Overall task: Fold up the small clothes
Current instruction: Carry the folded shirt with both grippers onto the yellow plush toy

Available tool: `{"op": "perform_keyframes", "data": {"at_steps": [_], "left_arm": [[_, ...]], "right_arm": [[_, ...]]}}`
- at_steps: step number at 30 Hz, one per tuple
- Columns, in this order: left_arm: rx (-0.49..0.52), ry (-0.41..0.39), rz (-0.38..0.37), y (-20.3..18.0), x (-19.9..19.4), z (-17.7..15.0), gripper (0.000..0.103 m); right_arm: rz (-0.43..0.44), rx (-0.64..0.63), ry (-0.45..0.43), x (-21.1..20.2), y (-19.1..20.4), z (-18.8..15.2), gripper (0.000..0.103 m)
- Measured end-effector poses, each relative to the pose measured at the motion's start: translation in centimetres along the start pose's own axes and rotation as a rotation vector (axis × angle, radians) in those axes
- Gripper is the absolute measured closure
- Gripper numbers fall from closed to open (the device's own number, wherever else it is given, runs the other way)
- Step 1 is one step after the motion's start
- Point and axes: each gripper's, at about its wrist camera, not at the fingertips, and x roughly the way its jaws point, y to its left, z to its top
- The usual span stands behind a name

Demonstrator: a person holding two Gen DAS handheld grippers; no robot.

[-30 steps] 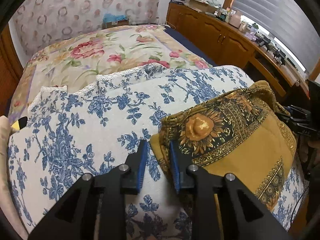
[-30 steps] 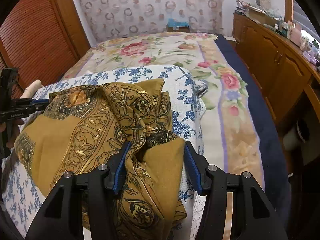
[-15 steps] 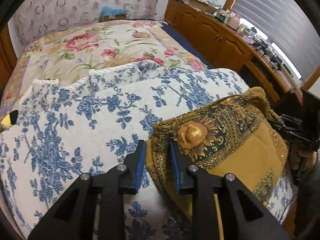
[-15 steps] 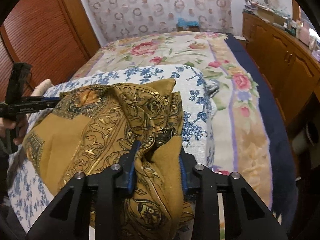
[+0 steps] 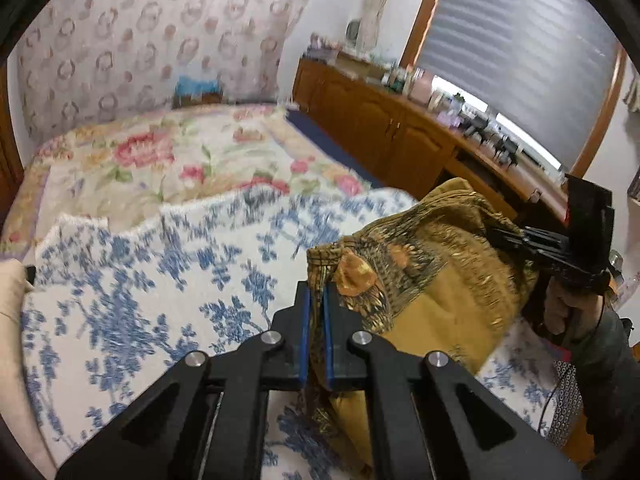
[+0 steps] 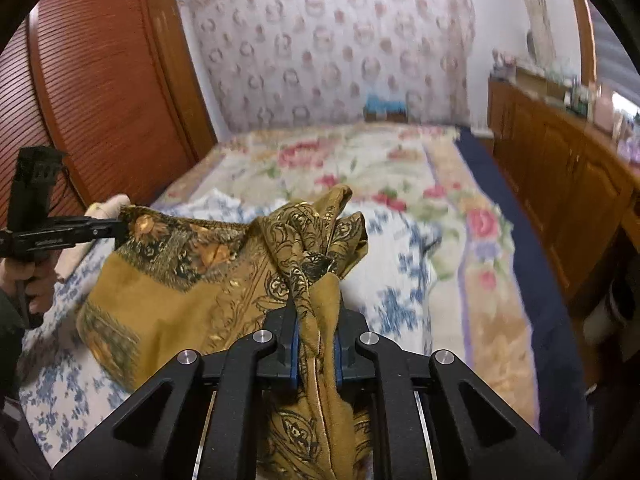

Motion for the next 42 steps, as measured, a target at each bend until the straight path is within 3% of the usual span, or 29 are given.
{"op": "perform_keyframes", "data": {"at_steps": [7, 13, 25, 30, 34, 42], "left_arm": [[0.0, -0.127, 0.031, 0.5, -6.3, -0.1, 0.1], [-0.068, -0.224, 0.114, 4.3, -12.6, -1.9, 0.1], [-0.229, -0.366, 0.379, 13.8, -23.4, -9.3, 0.1], [-0.337, -0.383, 0.447, 17.9, -25.2, -13.9, 0.101], [-0.403, -0.367, 0.487, 20.4, -25.1, -17.7, 0.101], [-0.446, -0.305, 0.553, 22.4, -23.7, -19.8, 0.1]], "right_arm": [[0.016, -0.117, -0.071, -0.9, 4.3, 4.1, 0.095], [0.076, -0.257, -0.091, 1.1, 9.7, 8.5, 0.095], [0.282, -0.625, -0.095, 9.3, 30.2, 18.4, 0.095], [0.354, -0.77, -0.044, 13.9, 39.1, 20.2, 0.096], [0.363, -0.872, 0.004, 18.6, 45.1, 19.4, 0.096], [0.364, -0.858, 0.057, 26.3, 49.8, 18.4, 0.095]]}}
